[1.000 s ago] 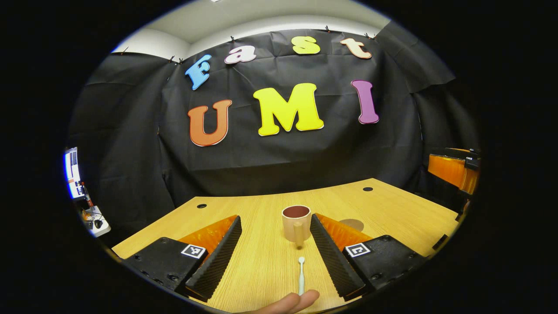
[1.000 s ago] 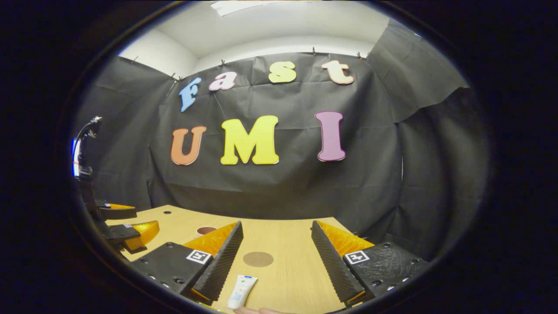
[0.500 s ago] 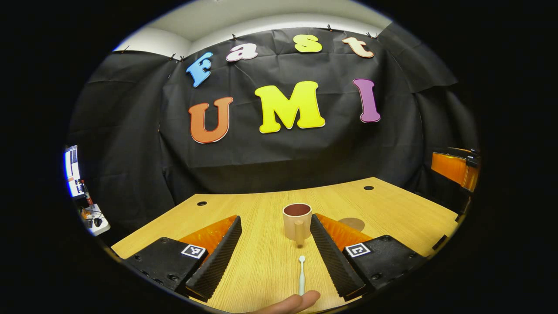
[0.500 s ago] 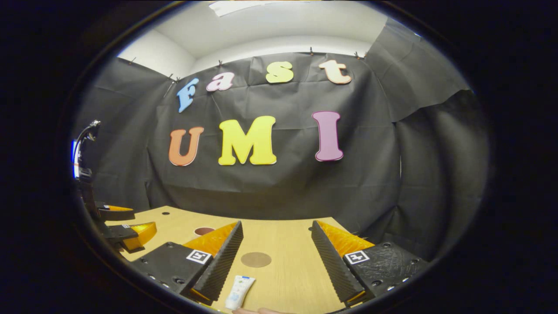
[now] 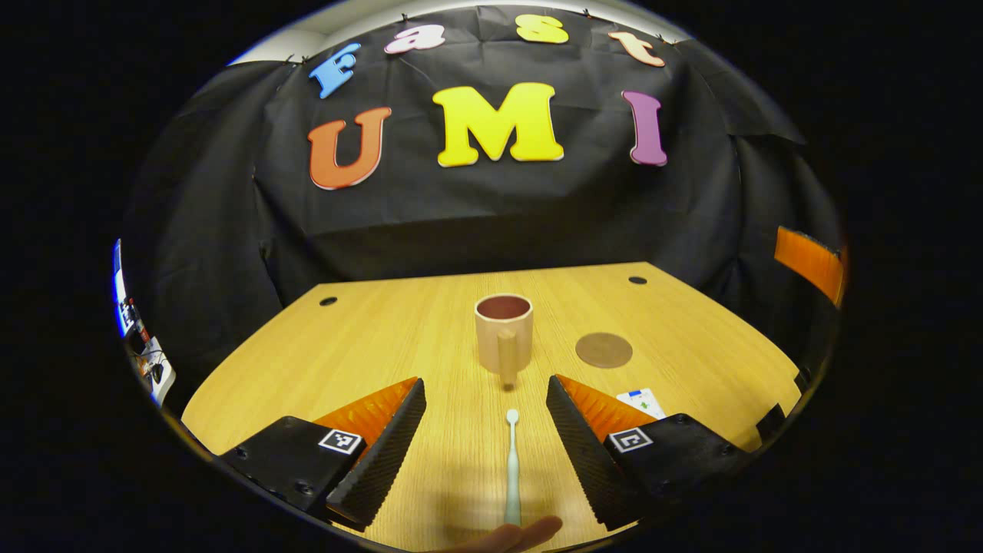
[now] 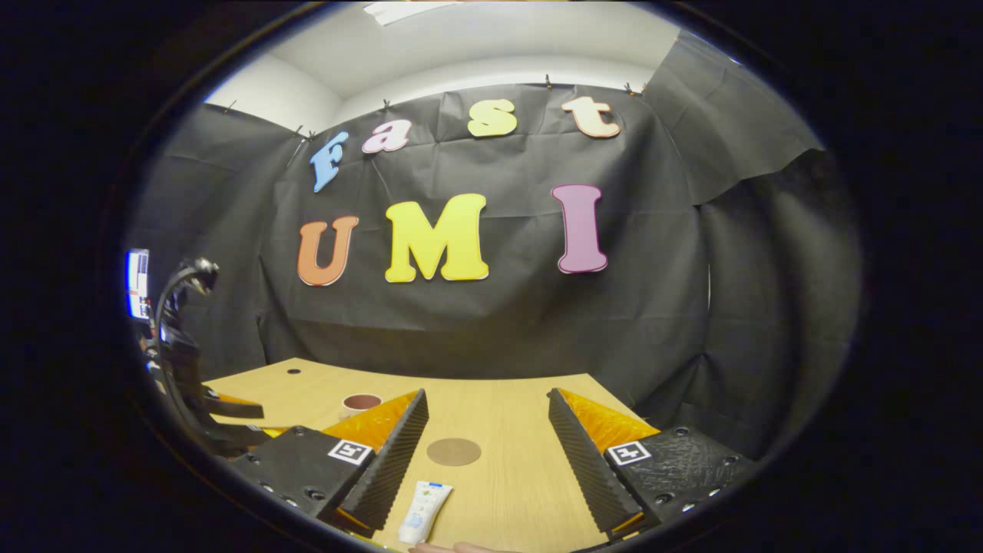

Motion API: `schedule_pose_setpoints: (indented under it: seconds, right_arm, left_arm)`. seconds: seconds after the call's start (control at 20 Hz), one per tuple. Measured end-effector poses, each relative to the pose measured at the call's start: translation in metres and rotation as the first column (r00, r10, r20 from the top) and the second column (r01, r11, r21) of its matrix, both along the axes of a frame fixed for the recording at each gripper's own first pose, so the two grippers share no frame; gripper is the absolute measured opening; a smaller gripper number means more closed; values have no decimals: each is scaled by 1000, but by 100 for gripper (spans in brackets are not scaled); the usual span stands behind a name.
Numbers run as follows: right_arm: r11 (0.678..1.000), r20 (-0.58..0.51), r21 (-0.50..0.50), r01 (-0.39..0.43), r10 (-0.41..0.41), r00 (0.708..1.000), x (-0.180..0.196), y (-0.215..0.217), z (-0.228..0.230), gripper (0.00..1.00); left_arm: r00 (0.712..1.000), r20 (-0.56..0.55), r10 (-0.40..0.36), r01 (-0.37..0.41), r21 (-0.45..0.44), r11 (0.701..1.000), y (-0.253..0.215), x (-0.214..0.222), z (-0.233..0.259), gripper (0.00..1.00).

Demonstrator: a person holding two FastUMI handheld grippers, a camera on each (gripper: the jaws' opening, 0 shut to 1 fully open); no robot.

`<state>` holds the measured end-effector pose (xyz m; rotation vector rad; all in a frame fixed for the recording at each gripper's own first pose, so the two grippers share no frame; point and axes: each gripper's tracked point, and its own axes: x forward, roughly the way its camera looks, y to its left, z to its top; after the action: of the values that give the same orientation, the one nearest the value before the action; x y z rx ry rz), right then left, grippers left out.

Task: Put the toothbrush and toothpaste on the desktop into the cup, then pick up the cup and place it on the coaster on the desktop.

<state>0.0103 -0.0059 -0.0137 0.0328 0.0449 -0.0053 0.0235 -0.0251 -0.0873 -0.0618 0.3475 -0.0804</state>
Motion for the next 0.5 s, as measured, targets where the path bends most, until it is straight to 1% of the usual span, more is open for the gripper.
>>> schedule_pose_setpoints:
  seconds: [0.05, 0.1, 0.15, 0.25, 0.3, 0.4, 0.45, 0.5]
  right_arm:
    - [1000, -8, 3, -1, 1, 1000, 1, 0, -3, 95]
    - [1000, -17, 4, 1, -1, 1000, 2, 0, -5, 97]
    - [1000, -27, 5, 4, -4, 1000, 3, -1, -8, 95]
    - [1000, -41, 12, -1, 2, 999, 5, 1, -12, 95]
    - [1000, -47, 17, -5, 6, 999, 5, 1, -13, 95]
    - [1000, -58, 22, -4, 6, 998, 7, 1, -16, 95]
    - [1000, -64, 24, -3, 4, 998, 9, 1, -19, 95]
    - [1000, -71, 25, -2, 4, 997, 10, 0, -21, 97]
  left_arm:
    - [999, -47, -20, 18, -26, 999, -7, 2, -12, 100]
    - [994, -104, -29, 24, -47, 999, -13, 1, -28, 100]
    - [986, -161, -39, 30, -61, 998, -15, 2, -42, 100]
    - [970, -233, -65, 49, -74, 996, -21, 1, -61, 100]
    - [965, -249, -77, 61, -73, 996, -22, 0, -65, 100]
    - [959, -251, -134, 117, -84, 990, -32, -2, -69, 100]
    - [954, -257, -157, 138, -91, 986, -39, -4, -73, 88]
    - [952, -263, -158, 141, -83, 987, -40, -6, -77, 90]
